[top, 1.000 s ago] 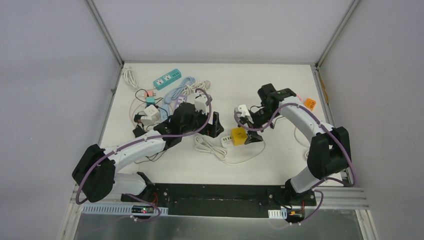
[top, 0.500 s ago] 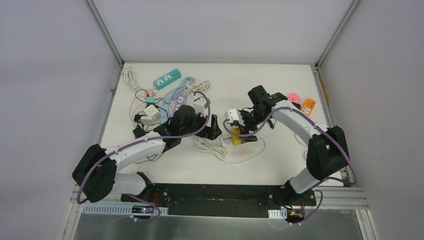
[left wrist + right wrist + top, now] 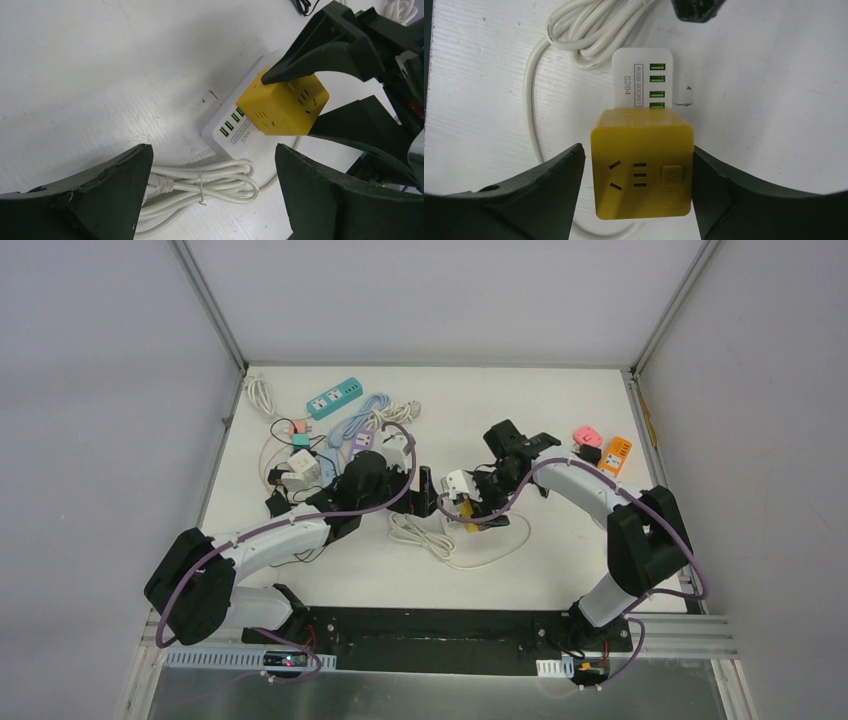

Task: Pull the plug off the socket
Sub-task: Remove the plug from the socket, then place the plug at the center of the board.

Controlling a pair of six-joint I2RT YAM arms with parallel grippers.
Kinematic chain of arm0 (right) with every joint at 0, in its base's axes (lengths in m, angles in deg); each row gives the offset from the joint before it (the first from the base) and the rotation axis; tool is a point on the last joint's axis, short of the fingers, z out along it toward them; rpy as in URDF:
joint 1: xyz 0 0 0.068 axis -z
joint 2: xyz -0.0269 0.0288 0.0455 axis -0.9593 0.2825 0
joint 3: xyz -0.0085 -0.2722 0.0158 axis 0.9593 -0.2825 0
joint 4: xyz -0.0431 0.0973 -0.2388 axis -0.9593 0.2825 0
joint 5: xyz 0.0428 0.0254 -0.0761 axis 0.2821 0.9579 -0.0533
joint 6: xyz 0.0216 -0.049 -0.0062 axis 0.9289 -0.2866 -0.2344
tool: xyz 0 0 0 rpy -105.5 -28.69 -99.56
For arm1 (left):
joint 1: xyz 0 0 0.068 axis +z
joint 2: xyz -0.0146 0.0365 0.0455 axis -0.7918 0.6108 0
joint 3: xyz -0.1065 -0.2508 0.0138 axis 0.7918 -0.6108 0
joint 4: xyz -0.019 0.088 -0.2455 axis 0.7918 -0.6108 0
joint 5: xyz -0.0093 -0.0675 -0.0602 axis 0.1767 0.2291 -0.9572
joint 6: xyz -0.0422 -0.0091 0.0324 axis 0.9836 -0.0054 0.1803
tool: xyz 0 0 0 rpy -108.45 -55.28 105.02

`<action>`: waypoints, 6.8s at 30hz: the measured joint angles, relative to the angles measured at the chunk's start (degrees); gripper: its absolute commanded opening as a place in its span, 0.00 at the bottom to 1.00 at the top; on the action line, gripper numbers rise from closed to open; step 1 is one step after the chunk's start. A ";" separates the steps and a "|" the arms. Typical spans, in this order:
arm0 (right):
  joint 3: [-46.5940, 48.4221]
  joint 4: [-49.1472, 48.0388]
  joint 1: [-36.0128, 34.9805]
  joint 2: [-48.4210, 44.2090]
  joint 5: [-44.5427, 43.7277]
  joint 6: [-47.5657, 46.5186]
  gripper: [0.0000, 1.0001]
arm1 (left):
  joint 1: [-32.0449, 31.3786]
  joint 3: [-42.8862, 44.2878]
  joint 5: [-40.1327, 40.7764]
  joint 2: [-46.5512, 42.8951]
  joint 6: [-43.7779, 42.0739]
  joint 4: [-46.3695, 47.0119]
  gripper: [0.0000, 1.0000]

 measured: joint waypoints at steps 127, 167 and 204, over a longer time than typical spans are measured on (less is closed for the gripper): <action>-10.12 -22.01 19.89 -7.13 16.35 48.59 0.00 | 2.86 4.44 -13.53 36.22 48.92 35.60 0.00; 0.37 -20.11 40.02 -0.35 8.17 52.04 0.00 | 2.91 5.75 -3.65 22.38 31.10 7.15 0.62; 17.81 -24.17 41.29 20.61 -5.33 61.92 0.73 | 2.97 -5.62 22.51 -18.56 11.78 -9.44 0.99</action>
